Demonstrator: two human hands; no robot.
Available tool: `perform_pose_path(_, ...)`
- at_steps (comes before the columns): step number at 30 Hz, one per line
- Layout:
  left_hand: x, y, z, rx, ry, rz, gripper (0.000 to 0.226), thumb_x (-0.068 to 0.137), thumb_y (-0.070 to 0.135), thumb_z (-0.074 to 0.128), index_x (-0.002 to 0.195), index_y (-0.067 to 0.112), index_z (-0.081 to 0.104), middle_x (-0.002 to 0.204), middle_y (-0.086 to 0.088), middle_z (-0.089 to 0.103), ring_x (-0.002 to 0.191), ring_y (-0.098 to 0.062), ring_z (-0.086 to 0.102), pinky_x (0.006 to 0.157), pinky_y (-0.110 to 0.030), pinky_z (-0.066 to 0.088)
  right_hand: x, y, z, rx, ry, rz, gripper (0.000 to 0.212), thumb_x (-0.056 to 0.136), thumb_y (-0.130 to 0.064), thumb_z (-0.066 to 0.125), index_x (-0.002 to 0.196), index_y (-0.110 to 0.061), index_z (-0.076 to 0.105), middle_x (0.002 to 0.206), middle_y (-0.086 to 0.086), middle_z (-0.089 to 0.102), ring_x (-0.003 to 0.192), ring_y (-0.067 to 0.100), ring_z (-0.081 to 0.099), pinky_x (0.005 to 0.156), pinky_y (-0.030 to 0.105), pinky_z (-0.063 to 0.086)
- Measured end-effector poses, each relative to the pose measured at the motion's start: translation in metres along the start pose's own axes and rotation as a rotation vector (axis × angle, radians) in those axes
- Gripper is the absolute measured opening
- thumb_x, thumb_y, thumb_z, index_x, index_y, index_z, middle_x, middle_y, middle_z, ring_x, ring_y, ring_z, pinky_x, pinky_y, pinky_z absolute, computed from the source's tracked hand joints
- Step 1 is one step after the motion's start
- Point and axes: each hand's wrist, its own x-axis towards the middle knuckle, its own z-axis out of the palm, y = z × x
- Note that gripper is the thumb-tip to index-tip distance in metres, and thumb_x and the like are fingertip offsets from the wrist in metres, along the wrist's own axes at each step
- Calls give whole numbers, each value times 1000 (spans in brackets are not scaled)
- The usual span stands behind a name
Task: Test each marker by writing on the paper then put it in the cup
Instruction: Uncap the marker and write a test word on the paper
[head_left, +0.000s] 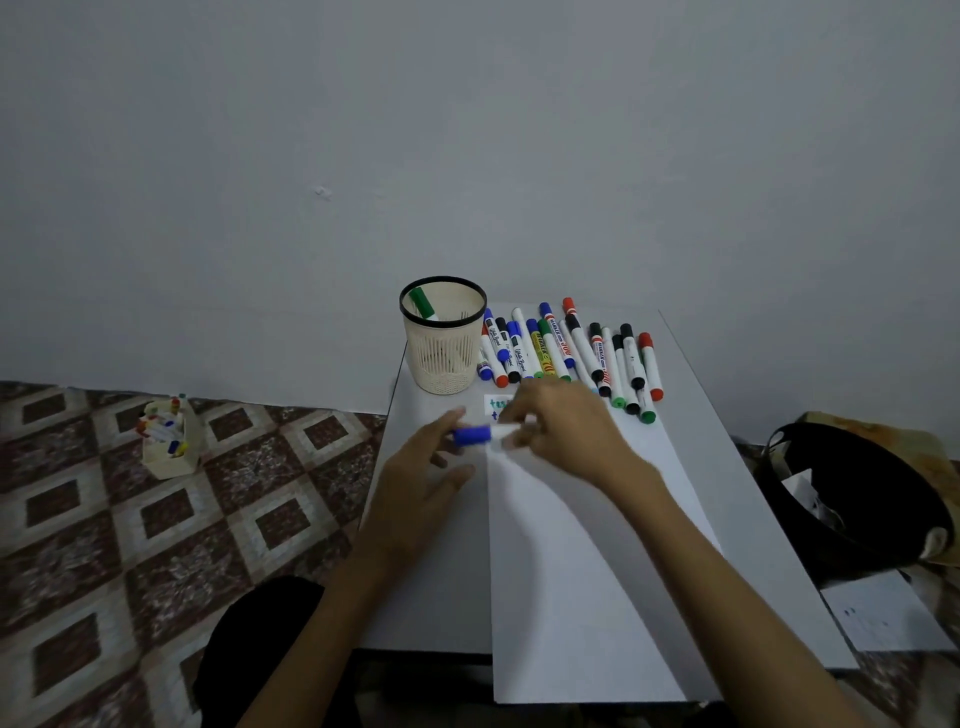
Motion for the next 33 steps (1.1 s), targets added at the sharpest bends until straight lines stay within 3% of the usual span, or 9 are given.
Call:
perform_pose_path(4,-2,-8,7,302,-174,-72,70,88,55,35,147,20,19,150,4,29,136,-7,26,112,-22,16,38,10,-40,203,344,113,28,87,-22,69,113,-17,65,93,-2,63,78,13,58,79,38,54)
perform_pose_path(7,-3,-5,11,533,-273,-26,74,85,58,5,148,19,10,155,4,14,140,-2,3,113,-23,-7,72,-1,-59,523,610,6,53,88,-15,67,135,-18,43,80,-8,59,64,7,63,66,27,57)
perform_pose_path(9,-3,-3,13,575,-299,-20,75,84,57,-1,148,18,7,156,5,9,137,2,-6,111,-23,-12,95,-9,-59,607,717,-57,64,88,-14,65,142,-19,32,78,-3,61,61,11,66,62,31,59)
perform_pose_path(14,-2,-5,13,651,-331,9,71,87,52,-1,148,19,14,155,3,15,139,-2,-2,114,-31,-8,124,-27,-24,378,640,-51,55,87,-15,65,136,-19,40,75,2,65,61,16,62,58,31,52)
perform_pose_path(17,-2,-7,13,695,-342,26,69,88,51,0,147,22,20,155,2,16,142,-7,3,116,-35,-5,129,-22,-2,139,550,27,35,87,-23,66,120,-18,57,91,3,67,88,22,57,71,32,43)
perform_pose_path(23,-2,-9,14,707,-347,11,67,89,53,2,147,23,21,155,1,16,143,-8,4,116,-36,-4,114,2,-5,264,616,73,32,93,-27,57,123,-20,63,102,1,59,98,13,47,77,27,37)
perform_pose_path(26,-1,-7,13,706,-358,-1,70,87,55,-1,147,24,19,156,3,11,143,-7,1,115,-34,-9,94,40,-15,295,664,310,29,93,-18,55,121,-21,62,107,0,58,96,9,50,74,23,38)
perform_pose_path(29,-1,-5,13,713,-359,-3,73,85,55,-3,147,24,19,156,2,11,143,-8,2,114,-32,-10,64,94,-15,261,670,645,33,85,-5,54,113,-16,67,111,6,64,99,22,59,71,29,43)
perform_pose_path(33,-1,-5,15,732,-366,2,72,85,55,-4,147,24,18,156,2,11,143,-9,1,114,-32,-11,17,142,-8,242,590,997,21,85,-13,58,100,-9,72,101,14,70,93,33,62,76,36,48)
